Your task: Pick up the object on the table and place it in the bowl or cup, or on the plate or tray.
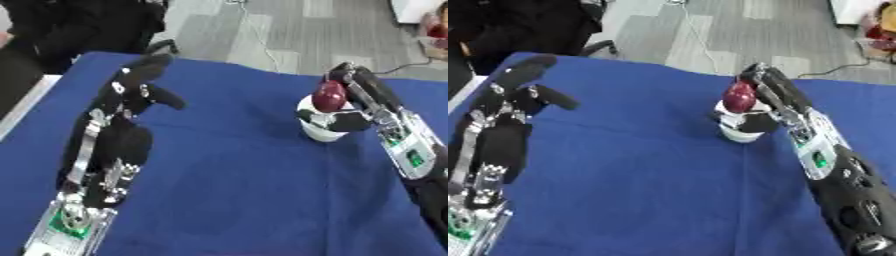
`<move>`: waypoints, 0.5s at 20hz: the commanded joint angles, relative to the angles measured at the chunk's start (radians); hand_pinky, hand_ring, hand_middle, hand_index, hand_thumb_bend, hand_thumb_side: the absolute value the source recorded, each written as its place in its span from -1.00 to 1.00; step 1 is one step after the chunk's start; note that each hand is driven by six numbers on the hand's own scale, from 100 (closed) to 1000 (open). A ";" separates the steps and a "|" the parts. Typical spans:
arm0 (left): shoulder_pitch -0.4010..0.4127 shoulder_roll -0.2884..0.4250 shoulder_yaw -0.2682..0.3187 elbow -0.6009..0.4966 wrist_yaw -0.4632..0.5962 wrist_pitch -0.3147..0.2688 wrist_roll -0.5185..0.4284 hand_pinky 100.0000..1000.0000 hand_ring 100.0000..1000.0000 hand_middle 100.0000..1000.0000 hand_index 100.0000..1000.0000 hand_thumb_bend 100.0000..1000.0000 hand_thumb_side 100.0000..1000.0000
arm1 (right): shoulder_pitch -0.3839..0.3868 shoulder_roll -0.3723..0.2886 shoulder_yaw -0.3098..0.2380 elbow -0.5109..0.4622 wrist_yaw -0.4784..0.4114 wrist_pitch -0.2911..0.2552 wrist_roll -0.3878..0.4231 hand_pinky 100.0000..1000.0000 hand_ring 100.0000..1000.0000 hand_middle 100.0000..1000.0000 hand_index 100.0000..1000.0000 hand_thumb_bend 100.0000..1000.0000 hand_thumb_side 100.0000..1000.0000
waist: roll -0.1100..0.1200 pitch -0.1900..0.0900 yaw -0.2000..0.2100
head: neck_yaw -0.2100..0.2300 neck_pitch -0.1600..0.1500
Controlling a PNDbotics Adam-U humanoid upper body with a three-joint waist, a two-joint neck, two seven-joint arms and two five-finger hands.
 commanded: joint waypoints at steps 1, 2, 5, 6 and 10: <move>-0.005 0.007 0.001 -0.020 0.006 -0.003 -0.002 0.13 0.10 0.63 0.68 -0.80 0.45 | -0.023 -0.021 -0.011 -0.007 0.018 -0.003 -0.018 -1.00 -1.00 -0.75 -0.22 0.09 0.06 | 0.004 -0.012 0.004 | -0.002 -0.033; -0.005 0.006 0.001 -0.020 0.007 -0.003 -0.002 0.13 0.10 0.63 0.68 -0.80 0.45 | -0.023 -0.021 -0.014 -0.005 0.023 -0.002 -0.023 -1.00 -1.00 -0.75 -0.22 0.09 0.06 | 0.004 -0.010 0.005 | -0.001 -0.040; -0.005 0.005 0.000 -0.020 0.008 -0.003 -0.003 0.12 0.10 0.63 0.68 -0.80 0.45 | -0.025 -0.021 -0.020 0.000 0.034 0.001 -0.044 -1.00 -1.00 -0.76 -0.22 0.09 0.06 | 0.004 -0.005 0.009 | -0.001 -0.054; -0.004 0.005 0.000 -0.020 0.008 -0.003 -0.003 0.12 0.10 0.63 0.68 -0.80 0.45 | -0.026 -0.022 -0.021 0.001 0.036 0.001 -0.052 -1.00 -1.00 -0.76 -0.22 0.09 0.06 | 0.004 -0.004 0.010 | -0.002 -0.057; -0.002 0.005 -0.001 -0.020 0.009 -0.003 -0.003 0.12 0.10 0.63 0.68 -0.80 0.45 | -0.029 -0.029 -0.022 0.006 0.042 -0.004 -0.076 -1.00 -1.00 -0.76 -0.21 0.09 0.06 | 0.003 0.000 0.013 | -0.002 -0.061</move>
